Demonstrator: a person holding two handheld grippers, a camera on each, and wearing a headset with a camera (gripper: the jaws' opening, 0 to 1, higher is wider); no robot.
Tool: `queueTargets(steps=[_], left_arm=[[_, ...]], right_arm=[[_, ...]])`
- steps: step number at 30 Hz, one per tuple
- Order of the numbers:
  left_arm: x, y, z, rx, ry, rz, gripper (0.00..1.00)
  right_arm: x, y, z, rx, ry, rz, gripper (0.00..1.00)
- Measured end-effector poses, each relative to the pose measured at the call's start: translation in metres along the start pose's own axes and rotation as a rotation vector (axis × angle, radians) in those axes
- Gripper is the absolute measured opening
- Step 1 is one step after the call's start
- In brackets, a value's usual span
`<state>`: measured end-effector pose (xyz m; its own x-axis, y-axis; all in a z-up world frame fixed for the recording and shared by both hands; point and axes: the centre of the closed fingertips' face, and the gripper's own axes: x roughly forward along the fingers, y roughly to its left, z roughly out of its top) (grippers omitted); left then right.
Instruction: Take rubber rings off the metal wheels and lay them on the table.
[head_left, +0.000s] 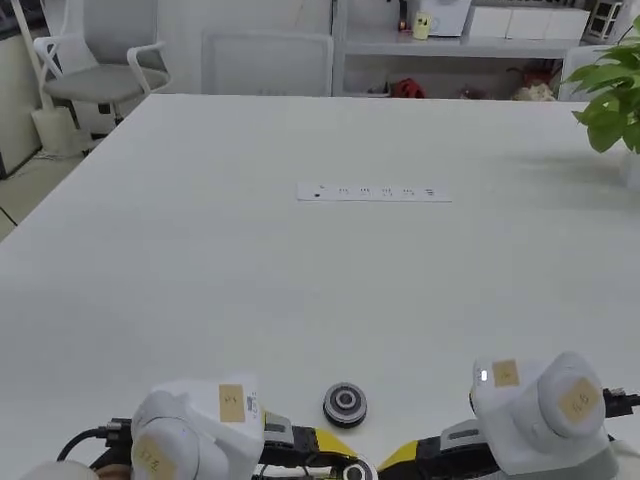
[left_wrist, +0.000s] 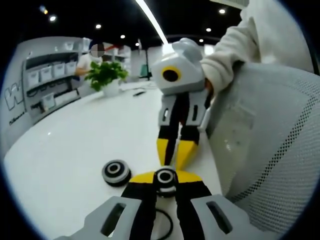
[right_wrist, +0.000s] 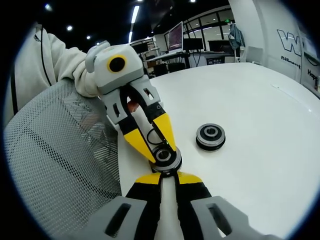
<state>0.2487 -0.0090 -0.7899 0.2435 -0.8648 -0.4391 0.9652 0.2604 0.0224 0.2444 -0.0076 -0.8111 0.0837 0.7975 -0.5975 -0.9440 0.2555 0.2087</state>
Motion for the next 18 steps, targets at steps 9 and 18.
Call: queueTargets(steps=[9, 18], left_arm=[[0.0, -0.0008, 0.0013, 0.0, -0.014, -0.004, 0.14], [-0.0003, -0.002, 0.0024, -0.004, -0.021, -0.006, 0.14]], right_arm=[[-0.0002, -0.0018, 0.0001, 0.045, 0.02, 0.004, 0.07], [-0.0004, -0.0046, -0.0012, 0.073, 0.044, 0.002, 0.0]])
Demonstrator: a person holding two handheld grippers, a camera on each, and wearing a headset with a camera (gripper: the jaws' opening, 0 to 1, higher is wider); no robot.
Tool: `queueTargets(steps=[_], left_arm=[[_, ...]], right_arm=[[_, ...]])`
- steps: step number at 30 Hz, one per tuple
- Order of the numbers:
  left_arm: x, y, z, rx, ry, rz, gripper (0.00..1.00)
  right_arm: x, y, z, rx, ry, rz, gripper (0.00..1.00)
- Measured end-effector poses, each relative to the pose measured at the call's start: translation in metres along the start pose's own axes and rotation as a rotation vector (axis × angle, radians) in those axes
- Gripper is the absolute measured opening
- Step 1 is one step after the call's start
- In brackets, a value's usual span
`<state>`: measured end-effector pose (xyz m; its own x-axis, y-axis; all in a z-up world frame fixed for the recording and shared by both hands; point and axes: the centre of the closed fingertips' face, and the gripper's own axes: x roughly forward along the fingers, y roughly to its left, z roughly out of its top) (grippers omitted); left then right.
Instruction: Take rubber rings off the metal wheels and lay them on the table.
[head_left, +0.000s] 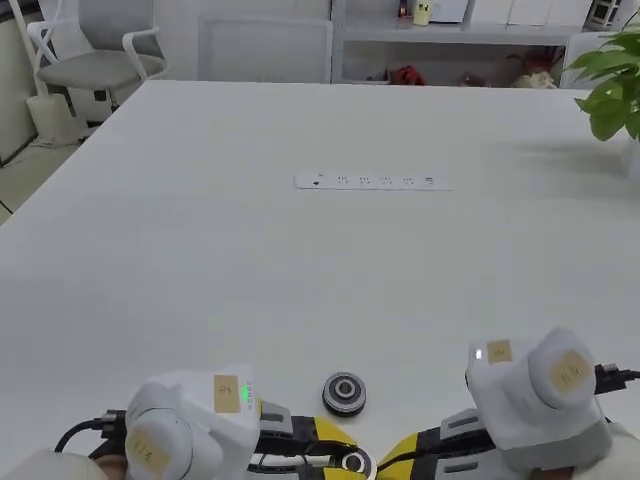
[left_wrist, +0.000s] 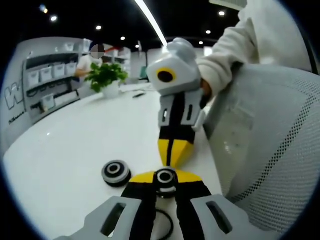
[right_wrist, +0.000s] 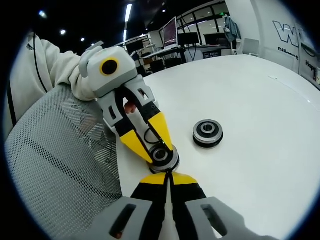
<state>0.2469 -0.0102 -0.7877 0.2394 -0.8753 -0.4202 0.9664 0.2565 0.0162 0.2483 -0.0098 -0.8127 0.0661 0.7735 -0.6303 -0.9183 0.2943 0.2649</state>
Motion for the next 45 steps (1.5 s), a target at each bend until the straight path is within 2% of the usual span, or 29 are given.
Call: queueTargets(steps=[2, 6, 17, 19, 36, 45], left_arm=[[0.0, 0.0, 0.0, 0.0, 0.0, -0.001, 0.14], [0.0, 0.0, -0.001, -0.006, -0.001, -0.009, 0.14], [-0.001, 0.001, -0.002, 0.006, 0.002, -0.01, 0.14], [-0.001, 0.001, -0.002, 0.008, 0.003, -0.01, 0.14], [-0.001, 0.0, -0.002, 0.025, 0.004, -0.015, 0.14], [-0.001, 0.0, -0.002, 0.027, 0.005, -0.018, 0.14]], right_arm=[[0.0, -0.001, 0.0, 0.051, 0.009, -0.001, 0.0], [-0.001, -0.002, 0.0, 0.091, 0.01, 0.004, 0.0], [-0.008, -0.006, 0.004, 0.209, -0.021, 0.005, 0.0], [-0.009, -0.006, 0.005, 0.251, -0.033, 0.013, 0.0], [-0.013, -0.004, 0.01, 0.382, -0.068, 0.051, 0.0], [-0.013, -0.001, 0.013, 0.389, -0.073, 0.055, 0.0]])
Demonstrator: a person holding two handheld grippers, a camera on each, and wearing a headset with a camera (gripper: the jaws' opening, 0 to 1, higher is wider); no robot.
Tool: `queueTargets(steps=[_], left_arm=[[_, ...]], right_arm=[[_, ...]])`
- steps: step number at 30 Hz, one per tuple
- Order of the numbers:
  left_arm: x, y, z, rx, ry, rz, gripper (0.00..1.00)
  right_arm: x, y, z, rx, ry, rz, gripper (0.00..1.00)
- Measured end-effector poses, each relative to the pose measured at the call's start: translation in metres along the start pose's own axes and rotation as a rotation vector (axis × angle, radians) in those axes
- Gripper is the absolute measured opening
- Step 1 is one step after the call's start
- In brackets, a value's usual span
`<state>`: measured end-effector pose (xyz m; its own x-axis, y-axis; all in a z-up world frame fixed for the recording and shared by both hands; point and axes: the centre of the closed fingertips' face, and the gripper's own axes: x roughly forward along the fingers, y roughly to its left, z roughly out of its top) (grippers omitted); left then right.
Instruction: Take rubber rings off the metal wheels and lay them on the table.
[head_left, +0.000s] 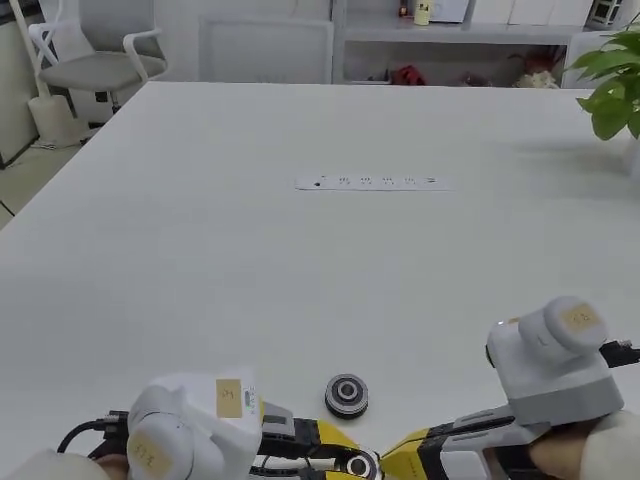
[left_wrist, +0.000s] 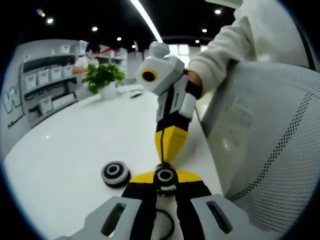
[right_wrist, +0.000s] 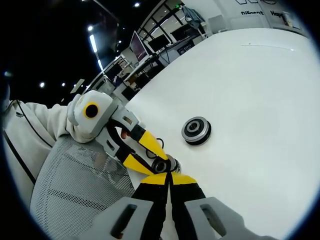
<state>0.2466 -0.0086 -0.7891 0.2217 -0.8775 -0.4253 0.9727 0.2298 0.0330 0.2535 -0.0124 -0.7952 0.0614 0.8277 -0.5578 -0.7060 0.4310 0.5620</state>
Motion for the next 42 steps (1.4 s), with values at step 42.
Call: queueTargets(steps=[42], left_arm=[[0.0007, -0.0008, -0.0009, 0.002, -0.004, -0.003, 0.14]], right_arm=[[0.0033, 0.0087, 0.0002, 0.001, -0.003, 0.024, 0.0]])
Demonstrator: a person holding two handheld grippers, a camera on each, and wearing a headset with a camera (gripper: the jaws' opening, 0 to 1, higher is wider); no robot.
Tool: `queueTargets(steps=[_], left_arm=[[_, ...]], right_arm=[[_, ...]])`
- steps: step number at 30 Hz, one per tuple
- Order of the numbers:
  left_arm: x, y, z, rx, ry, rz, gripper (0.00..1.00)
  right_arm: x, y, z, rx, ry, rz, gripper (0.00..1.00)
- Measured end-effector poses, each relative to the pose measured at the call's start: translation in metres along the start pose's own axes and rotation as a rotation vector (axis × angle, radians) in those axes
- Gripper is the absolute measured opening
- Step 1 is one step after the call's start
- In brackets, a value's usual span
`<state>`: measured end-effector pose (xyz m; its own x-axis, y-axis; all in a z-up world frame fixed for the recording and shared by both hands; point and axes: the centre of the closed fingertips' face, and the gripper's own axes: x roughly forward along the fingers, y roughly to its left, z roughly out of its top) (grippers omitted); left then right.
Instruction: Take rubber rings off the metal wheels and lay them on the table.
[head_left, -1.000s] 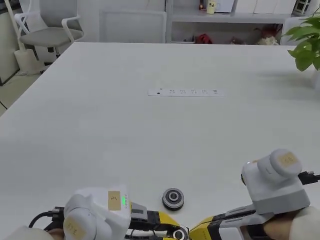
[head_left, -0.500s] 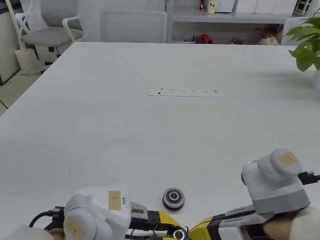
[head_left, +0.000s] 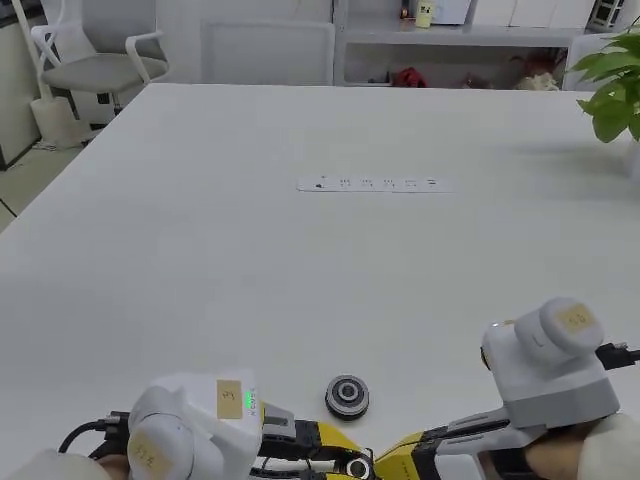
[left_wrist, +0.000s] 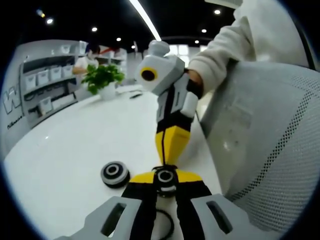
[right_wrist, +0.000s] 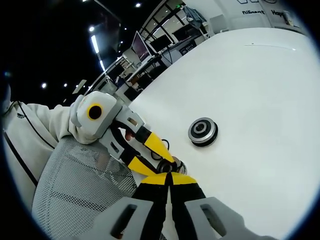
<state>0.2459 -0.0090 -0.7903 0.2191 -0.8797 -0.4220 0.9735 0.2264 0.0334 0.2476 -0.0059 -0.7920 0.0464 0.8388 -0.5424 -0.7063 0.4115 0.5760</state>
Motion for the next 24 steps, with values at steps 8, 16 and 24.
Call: queueTargets(steps=[8, 16, 24], left_arm=[[0.0, 0.0005, -0.0005, 0.0, 0.0, 0.0, 0.14], [0.0, 0.0002, 0.0002, 0.0, 0.001, 0.001, 0.14], [0.0004, -0.0006, 0.002, 0.0, 0.001, 0.002, 0.14]], right_arm=[[0.0, 0.0001, 0.0005, -0.008, -0.002, 0.002, 0.0], [0.0002, 0.0006, 0.0015, -0.008, -0.005, 0.006, 0.0], [0.0002, 0.0017, 0.0022, -0.012, -0.006, 0.01, 0.0]])
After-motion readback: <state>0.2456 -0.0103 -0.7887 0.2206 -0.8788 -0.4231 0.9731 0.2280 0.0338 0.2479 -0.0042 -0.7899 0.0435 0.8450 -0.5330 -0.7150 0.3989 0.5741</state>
